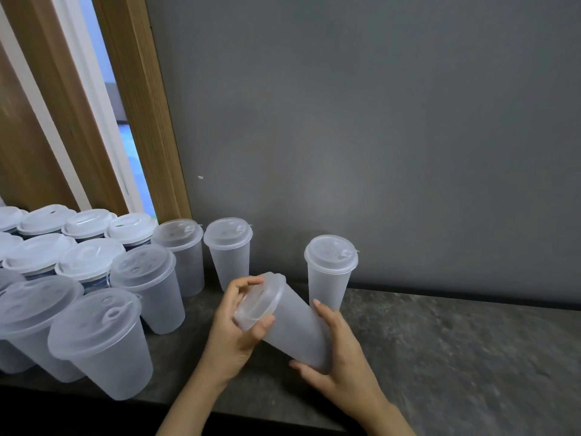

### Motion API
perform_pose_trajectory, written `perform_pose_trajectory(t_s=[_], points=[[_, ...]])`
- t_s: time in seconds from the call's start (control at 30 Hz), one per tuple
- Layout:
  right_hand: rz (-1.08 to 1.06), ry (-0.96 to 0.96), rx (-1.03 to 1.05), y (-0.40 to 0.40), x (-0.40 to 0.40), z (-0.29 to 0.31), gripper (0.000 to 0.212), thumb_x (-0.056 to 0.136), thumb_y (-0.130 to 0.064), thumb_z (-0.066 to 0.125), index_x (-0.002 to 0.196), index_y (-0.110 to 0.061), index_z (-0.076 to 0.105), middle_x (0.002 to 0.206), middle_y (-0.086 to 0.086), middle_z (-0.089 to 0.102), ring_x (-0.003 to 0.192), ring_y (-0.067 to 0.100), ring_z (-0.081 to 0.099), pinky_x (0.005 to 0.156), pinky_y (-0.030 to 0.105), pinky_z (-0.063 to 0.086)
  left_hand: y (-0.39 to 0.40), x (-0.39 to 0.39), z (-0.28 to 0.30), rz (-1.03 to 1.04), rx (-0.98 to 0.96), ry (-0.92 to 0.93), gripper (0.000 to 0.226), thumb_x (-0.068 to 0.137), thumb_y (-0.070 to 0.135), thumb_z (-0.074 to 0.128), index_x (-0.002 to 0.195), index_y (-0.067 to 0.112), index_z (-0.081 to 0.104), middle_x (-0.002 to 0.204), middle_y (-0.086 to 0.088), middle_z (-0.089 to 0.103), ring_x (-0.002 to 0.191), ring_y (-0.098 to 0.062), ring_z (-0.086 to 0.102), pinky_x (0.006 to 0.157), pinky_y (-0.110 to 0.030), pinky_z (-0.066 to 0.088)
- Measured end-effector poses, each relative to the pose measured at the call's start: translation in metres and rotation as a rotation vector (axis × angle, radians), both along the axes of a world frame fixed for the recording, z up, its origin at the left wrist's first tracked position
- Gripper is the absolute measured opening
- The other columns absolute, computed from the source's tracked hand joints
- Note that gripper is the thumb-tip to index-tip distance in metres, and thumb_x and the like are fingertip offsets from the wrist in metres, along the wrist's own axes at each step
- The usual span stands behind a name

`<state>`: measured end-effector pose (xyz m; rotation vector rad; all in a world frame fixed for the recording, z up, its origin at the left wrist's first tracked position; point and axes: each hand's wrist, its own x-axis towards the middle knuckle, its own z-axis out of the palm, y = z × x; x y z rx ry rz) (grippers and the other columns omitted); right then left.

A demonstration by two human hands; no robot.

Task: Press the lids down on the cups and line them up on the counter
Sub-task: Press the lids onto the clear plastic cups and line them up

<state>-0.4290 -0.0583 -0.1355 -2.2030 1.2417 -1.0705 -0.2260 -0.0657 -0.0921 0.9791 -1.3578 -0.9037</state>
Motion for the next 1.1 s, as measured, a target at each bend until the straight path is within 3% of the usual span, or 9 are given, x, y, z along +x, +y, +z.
perform_pose_trajectory(t_s=[0.1, 0.17, 0.27, 0.37, 0.57, 0.73, 0.87, 0.97, 1.1], points=[[0.073, 0.013, 0.168, 0.000, -0.002, -0.001, 0.093, 0.073, -0.070, 0.068, 0.142, -0.065, 0.005, 0.148, -0.037, 0.025, 0.132, -0.012, 0.036, 0.114, 0.028, 0.038, -0.005, 0.009, 0.006, -0.072, -0.021, -0.011, 0.057, 0.060, 0.065, 0.077, 0.108, 0.038, 0.064, 0.134, 0.017, 0.057, 0.121, -0.006, 0.056, 0.084, -0.021, 0.053], [0.027, 0.022, 0.017, 0.001, 0.000, 0.001, 0.092, 0.077, -0.062, 0.072, 0.147, -0.053, 0.014, 0.152, -0.022, 0.033, 0.133, -0.004, 0.042, 0.111, 0.032, 0.043, -0.008, 0.013, 0.008, -0.082, -0.031, -0.058, 0.048, 0.068, 0.058, 0.074, 0.111, 0.039, 0.065, 0.138, 0.018, 0.054, 0.125, -0.005, 0.053, 0.090, -0.018, 0.050], [-0.136, 0.071, -0.335, -0.001, 0.003, -0.002, 0.096, 0.068, -0.032, 0.090, 0.146, -0.023, 0.035, 0.130, 0.008, 0.057, 0.111, 0.022, 0.063, 0.087, 0.041, 0.059, -0.008, 0.015, 0.008, -0.046, -0.018, -0.197, 0.054, 0.068, 0.065, 0.072, 0.118, 0.049, 0.058, 0.131, 0.028, 0.053, 0.121, 0.002, 0.052, 0.085, -0.016, 0.052], [-0.239, 0.186, -0.513, -0.002, 0.004, -0.006, 0.101, 0.059, -0.030, 0.096, 0.142, -0.018, 0.040, 0.121, 0.019, 0.062, 0.103, 0.030, 0.067, 0.081, 0.041, 0.060, -0.007, 0.012, 0.007, 0.082, -0.013, -0.268, 0.046, 0.070, 0.069, 0.065, 0.112, 0.052, 0.055, 0.111, 0.032, 0.057, 0.108, 0.005, 0.056, 0.077, -0.014, 0.053], [-0.211, 0.190, -0.608, -0.002, 0.004, -0.012, 0.094, 0.061, -0.036, 0.092, 0.139, -0.021, 0.042, 0.133, 0.012, 0.044, 0.116, 0.027, 0.055, 0.092, 0.037, 0.049, -0.003, 0.007, 0.001, 0.076, 0.023, -0.228, 0.038, 0.088, 0.054, 0.043, 0.123, 0.041, 0.051, 0.107, 0.029, 0.061, 0.109, 0.007, 0.055, 0.081, -0.007, 0.046], [-0.180, 0.179, -0.646, 0.002, 0.005, -0.007, 0.068, 0.077, -0.042, 0.069, 0.136, -0.019, 0.044, 0.133, 0.012, 0.042, 0.117, 0.024, 0.047, 0.094, 0.041, 0.047, -0.004, 0.009, -0.007, 0.090, 0.070, -0.231, 0.042, 0.092, 0.050, 0.037, 0.130, 0.036, 0.048, 0.115, 0.013, 0.060, 0.109, 0.003, 0.055, 0.087, -0.018, 0.050], [-0.174, 0.171, -0.634, 0.001, 0.006, -0.008, 0.079, 0.071, -0.040, 0.081, 0.137, -0.019, 0.043, 0.134, 0.011, 0.042, 0.117, 0.023, 0.047, 0.092, 0.040, 0.049, 0.000, 0.008, -0.004, 0.101, 0.036, -0.246, 0.031, 0.092, 0.046, 0.038, 0.122, 0.046, 0.047, 0.107, 0.031, 0.058, 0.109, 0.010, 0.053, 0.080, -0.006, 0.048], [-0.167, 0.075, -0.548, 0.000, 0.005, -0.011, 0.086, 0.073, -0.038, 0.082, 0.144, -0.018, 0.037, 0.137, 0.005, 0.043, 0.120, 0.018, 0.048, 0.095, 0.039, 0.053, 0.005, 0.010, 0.003, 0.134, -0.071, -0.331, 0.034, 0.092, 0.047, 0.044, 0.125, 0.054, 0.044, 0.118, 0.041, 0.052, 0.117, 0.013, 0.048, 0.085, -0.002, 0.045], [-0.168, -0.076, -0.433, -0.003, 0.005, -0.014, 0.090, 0.076, -0.042, 0.073, 0.150, -0.021, 0.027, 0.143, -0.011, 0.039, 0.126, 0.002, 0.042, 0.096, 0.035, 0.048, 0.012, 0.001, 0.024, 0.134, -0.410, -0.500, 0.037, 0.095, 0.047, 0.051, 0.132, 0.049, 0.047, 0.140, 0.028, 0.046, 0.138, -0.002, 0.038, 0.109, -0.014, 0.034]])
